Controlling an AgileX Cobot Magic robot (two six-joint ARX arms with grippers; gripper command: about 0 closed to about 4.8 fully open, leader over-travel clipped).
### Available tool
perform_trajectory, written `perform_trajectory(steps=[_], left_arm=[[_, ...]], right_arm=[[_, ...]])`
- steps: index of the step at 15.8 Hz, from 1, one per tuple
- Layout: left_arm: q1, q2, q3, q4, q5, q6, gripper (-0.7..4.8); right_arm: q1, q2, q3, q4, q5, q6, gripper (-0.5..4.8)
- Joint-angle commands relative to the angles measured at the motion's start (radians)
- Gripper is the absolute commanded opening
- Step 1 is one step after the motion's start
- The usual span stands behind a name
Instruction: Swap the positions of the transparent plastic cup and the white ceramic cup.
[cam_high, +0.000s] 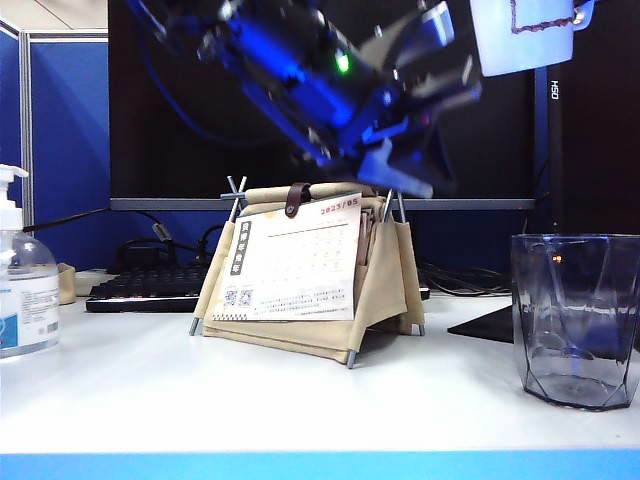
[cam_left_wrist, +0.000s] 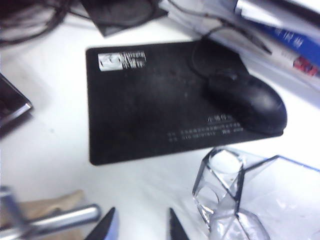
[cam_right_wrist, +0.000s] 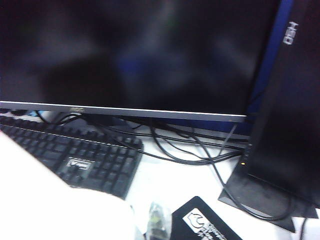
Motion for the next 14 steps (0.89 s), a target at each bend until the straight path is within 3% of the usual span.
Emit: perform_trajectory(steps=[1, 3, 7, 10, 14], left_arm=[[0.001, -0.101, 0.002, -0.066, -0.101, 0.049, 1.58], [0.016, -0.218, 0.002, -0.163, -0.2, 0.072, 1.85], [0.045, -0.438, -0.024, -0.296, -0.3, 0.069, 1.89], [0.045, -0.713, -0.142, -0.359, -0.409, 0.058, 1.88], [0.027, -0.965, -0.217, -0.575, -0.556, 0.033, 1.88]], right_arm=[[0.001, -0.008, 0.016, 0.061, -0.06, 0.052, -0.06], [0.013, -0.008, 0.016, 0.055, -0.118, 0.061, -0.06], [0.091, -0.003, 0.016, 0.034, -0.186, 0.061, -0.06], [0.217, 0.042, 0.016, 0.039, -0.213, 0.061, -0.06], [0.372, 0.175, 0.017, 0.147, -0.243, 0.08, -0.06]])
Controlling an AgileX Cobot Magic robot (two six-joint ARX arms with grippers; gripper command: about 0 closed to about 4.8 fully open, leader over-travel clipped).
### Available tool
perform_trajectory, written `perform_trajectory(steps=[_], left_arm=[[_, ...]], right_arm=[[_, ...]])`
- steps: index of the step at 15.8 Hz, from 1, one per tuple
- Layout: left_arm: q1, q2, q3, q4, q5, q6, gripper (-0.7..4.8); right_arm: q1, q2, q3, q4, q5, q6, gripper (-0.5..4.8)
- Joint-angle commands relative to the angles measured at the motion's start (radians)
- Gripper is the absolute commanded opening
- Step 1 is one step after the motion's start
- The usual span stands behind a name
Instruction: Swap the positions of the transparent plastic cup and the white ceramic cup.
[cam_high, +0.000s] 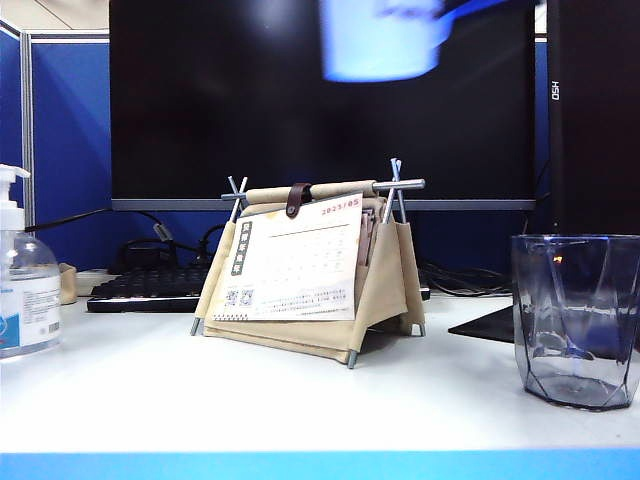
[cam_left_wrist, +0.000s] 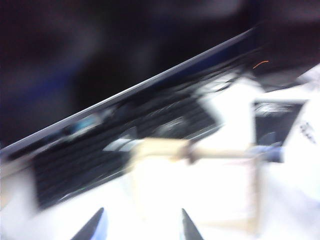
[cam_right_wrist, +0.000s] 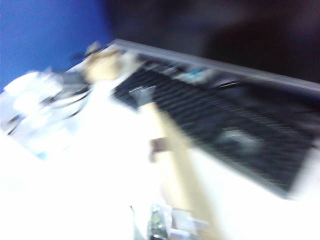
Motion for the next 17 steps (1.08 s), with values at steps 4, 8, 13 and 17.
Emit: perform_trajectory(steps=[4, 8, 13, 17], left_arm=[[-0.035, -0.287, -0.123, -0.16, -0.146, -0.04, 1.84], [-0.036, -0.475, -0.222, -0.229, -0.153, -0.077, 1.84], [-0.035, -0.506, -0.249, -0.331, -0.151, -0.095, 1.84], [-0.035, -0.508, -0.288, -0.295, -0.153, -0.106, 1.84]], right_arm=[[0.203, 0.232, 0.061, 0.225, -0.05, 0.063, -0.06], [0.253, 0.436, 0.252, 0.209, -0.086, 0.039, -0.06], [0.265, 0.578, 0.299, 0.209, -0.112, 0.066, -0.06], [0.291, 0.665, 0.299, 0.244, -0.087, 0.066, -0.06]])
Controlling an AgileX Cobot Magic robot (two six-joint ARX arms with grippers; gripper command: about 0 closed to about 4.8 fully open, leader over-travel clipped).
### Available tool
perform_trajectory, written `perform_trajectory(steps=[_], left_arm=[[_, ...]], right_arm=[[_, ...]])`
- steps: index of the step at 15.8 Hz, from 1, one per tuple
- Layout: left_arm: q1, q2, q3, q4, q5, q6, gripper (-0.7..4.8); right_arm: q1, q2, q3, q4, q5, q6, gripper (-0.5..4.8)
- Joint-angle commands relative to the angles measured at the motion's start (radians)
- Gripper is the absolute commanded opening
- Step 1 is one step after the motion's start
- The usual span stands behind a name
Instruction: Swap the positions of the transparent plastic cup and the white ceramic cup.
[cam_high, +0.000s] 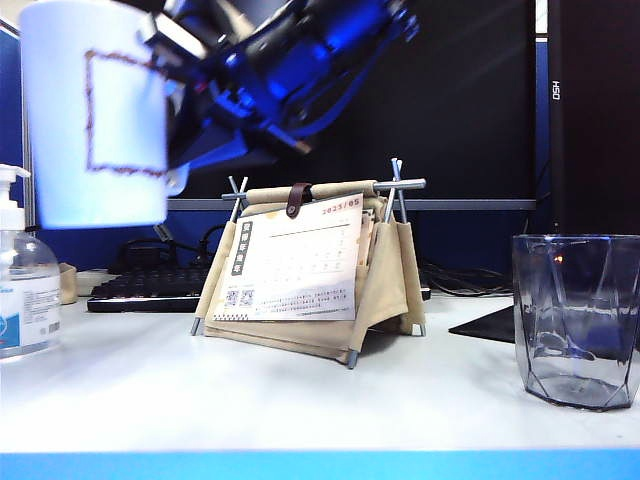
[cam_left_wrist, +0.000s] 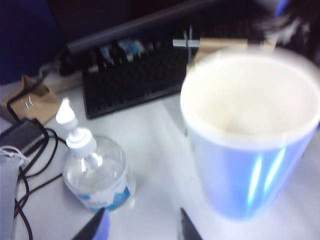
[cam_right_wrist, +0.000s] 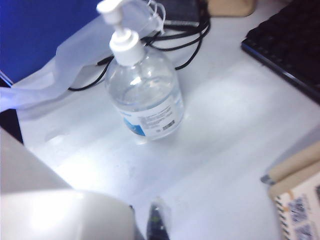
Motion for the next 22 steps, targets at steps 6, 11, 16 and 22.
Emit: perform_trajectory(steps=[6, 11, 16, 22], left_arm=[[0.0, -0.001, 0.004, 0.04, 0.0, -0.005, 1.83], [0.0, -0.001, 0.005, 0.066, 0.016, -0.025, 1.83], [0.0, -0.001, 0.005, 0.066, 0.026, -0.024, 1.84], [0.0, -0.001, 0.005, 0.066, 0.027, -0.024, 1.84]], right_arm=[[0.003, 0.094, 0.012, 0.105, 0.055, 0.02, -0.06], [0.004, 0.18, 0.012, 0.121, 0.072, 0.02, -0.06], [0.003, 0.214, 0.011, 0.142, 0.091, 0.019, -0.06], [0.003, 0.237, 0.011, 0.13, 0.089, 0.02, -0.06]])
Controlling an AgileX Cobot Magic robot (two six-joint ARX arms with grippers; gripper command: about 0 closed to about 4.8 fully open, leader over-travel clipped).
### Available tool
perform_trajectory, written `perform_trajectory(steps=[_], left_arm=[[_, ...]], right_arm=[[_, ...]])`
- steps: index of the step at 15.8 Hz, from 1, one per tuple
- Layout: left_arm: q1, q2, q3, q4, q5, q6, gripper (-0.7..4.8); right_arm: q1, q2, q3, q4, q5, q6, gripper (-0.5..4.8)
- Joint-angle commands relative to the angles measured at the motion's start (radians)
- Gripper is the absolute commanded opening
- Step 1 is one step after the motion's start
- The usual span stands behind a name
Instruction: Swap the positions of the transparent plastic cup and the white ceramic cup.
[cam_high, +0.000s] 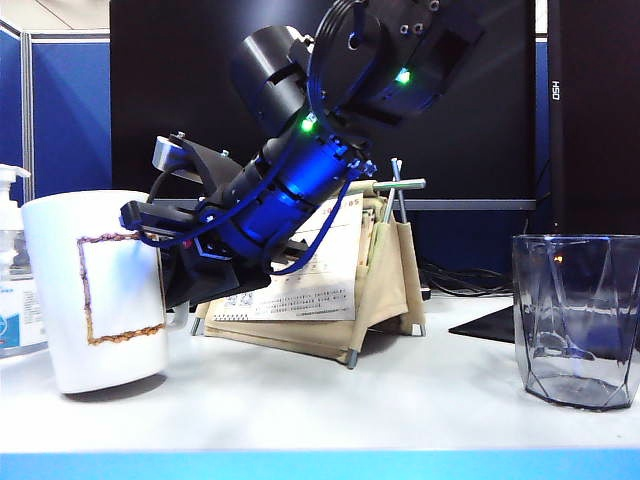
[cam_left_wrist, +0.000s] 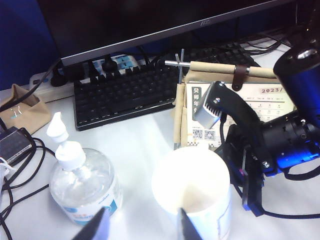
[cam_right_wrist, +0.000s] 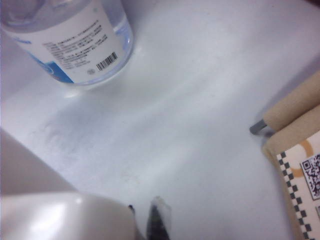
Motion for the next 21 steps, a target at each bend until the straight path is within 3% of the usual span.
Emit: perform_trajectory(steps=[1, 4, 7, 17, 18, 19, 21], left_arm=[[0.0, 0.0, 0.004, 0.013, 0.002, -0.003, 1.84], [0.0, 0.0, 0.004, 0.013, 0.001, -0.002, 1.84], [0.0, 0.0, 0.004, 0.014, 0.001, -0.002, 1.84], [0.0, -0.026, 0.008, 0.048, 0.001, 0.01, 1.8], [0.0, -0.073, 0.009, 0.093, 0.002, 0.057, 1.53], [0.0, -0.114, 0.009, 0.127, 0.011, 0.084, 1.01], [0.0, -0.196, 0.009, 0.181, 0.037, 0.121, 0.52]], right_arm=[[0.003, -0.006, 0.009, 0.021, -0.009, 0.008, -0.04], [0.003, -0.006, 0.009, -0.015, -0.009, 0.035, 1.23], [0.003, -0.007, 0.009, -0.079, -0.009, 0.046, 2.05], [0.002, -0.233, 0.01, -0.217, 0.031, 0.037, 2.09], [0.002, -0.331, 0.009, -0.259, 0.064, -0.024, 1.99], [0.003, -0.391, 0.008, -0.285, 0.087, -0.059, 1.65], [0.003, -0.525, 0.008, -0.338, 0.124, -0.113, 0.99]])
